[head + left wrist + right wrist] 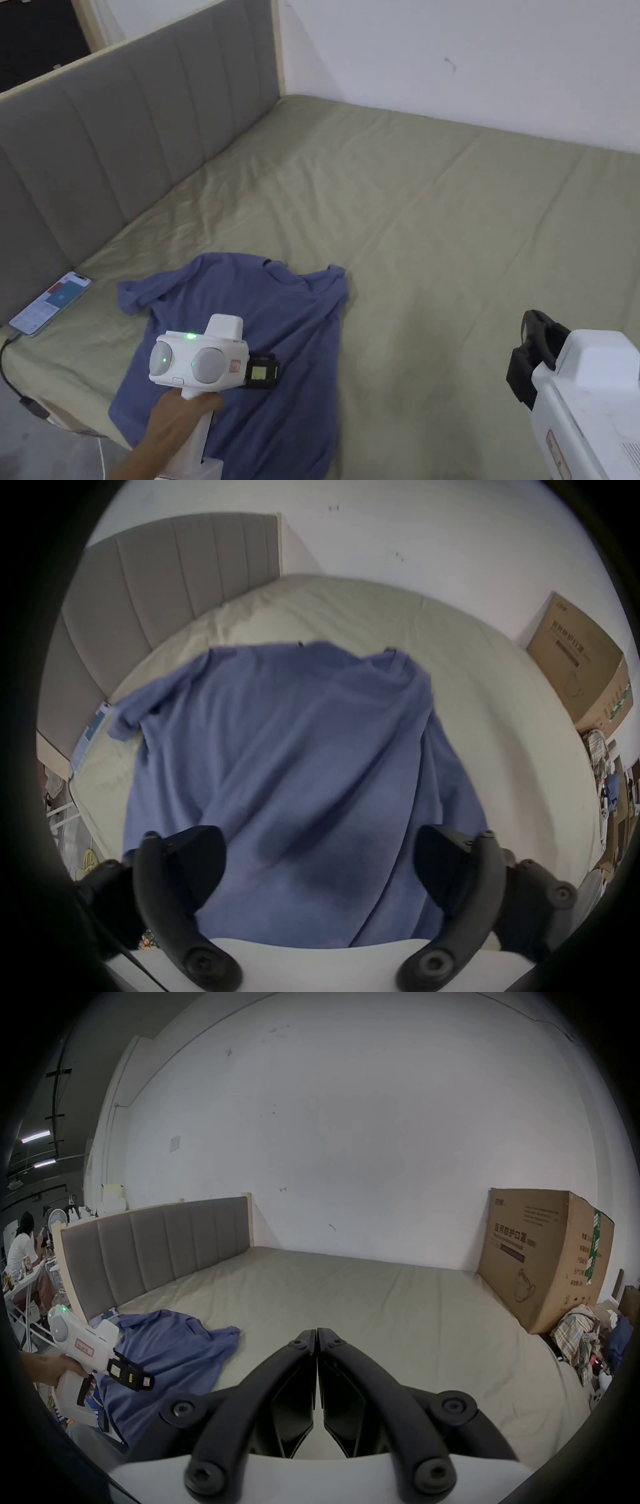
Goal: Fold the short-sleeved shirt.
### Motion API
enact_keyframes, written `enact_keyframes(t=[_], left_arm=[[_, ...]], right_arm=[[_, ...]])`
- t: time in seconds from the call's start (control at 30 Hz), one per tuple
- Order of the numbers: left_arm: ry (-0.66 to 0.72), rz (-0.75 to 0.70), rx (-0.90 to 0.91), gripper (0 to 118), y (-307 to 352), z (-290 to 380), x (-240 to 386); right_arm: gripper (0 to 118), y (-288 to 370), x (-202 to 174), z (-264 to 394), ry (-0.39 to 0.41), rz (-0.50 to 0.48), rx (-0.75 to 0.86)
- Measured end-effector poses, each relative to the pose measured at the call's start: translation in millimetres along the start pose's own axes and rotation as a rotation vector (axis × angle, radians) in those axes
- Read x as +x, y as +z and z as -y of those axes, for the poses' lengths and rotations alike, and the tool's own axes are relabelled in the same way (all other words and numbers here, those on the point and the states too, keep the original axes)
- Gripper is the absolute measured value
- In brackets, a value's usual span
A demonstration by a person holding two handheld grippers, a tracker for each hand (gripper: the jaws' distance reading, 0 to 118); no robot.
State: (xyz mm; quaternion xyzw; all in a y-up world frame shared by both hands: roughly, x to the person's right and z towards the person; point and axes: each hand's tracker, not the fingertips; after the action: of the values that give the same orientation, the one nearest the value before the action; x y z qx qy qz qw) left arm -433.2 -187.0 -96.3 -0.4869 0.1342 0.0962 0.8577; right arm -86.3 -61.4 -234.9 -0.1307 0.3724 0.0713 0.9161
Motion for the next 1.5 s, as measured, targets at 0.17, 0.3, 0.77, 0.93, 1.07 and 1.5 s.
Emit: enact_keyframes(t=[0.17, 0.3, 0.77, 0.93, 1.07, 1.5], left_arm=[[-0.030, -0.043, -0.038, 59, -15, 7, 15], [-0.039, -0.067, -0.008, 4, -12, -1, 14], [0.125, 0.252, 0.293, 1, 119, -27, 30], [-0.008, 0.338, 0.403, 1, 180, -89, 74], [-0.123, 0.438, 0.448, 1, 210, -128, 114], [-0.455, 0.708, 0.381, 1, 190, -167, 301]], right_arm=[[1, 3, 10, 12, -0.007, 0.024, -0.033], [1, 7, 14, 14, -0.019, 0.023, -0.042], [1, 36, 38, -1, -0.054, 0.058, 0.019], [1, 55, 60, -5, -0.083, 0.094, 0.048], [1, 77, 81, -9, -0.093, 0.140, 0.078], [1, 162, 159, -7, -0.087, 0.376, 0.139]])
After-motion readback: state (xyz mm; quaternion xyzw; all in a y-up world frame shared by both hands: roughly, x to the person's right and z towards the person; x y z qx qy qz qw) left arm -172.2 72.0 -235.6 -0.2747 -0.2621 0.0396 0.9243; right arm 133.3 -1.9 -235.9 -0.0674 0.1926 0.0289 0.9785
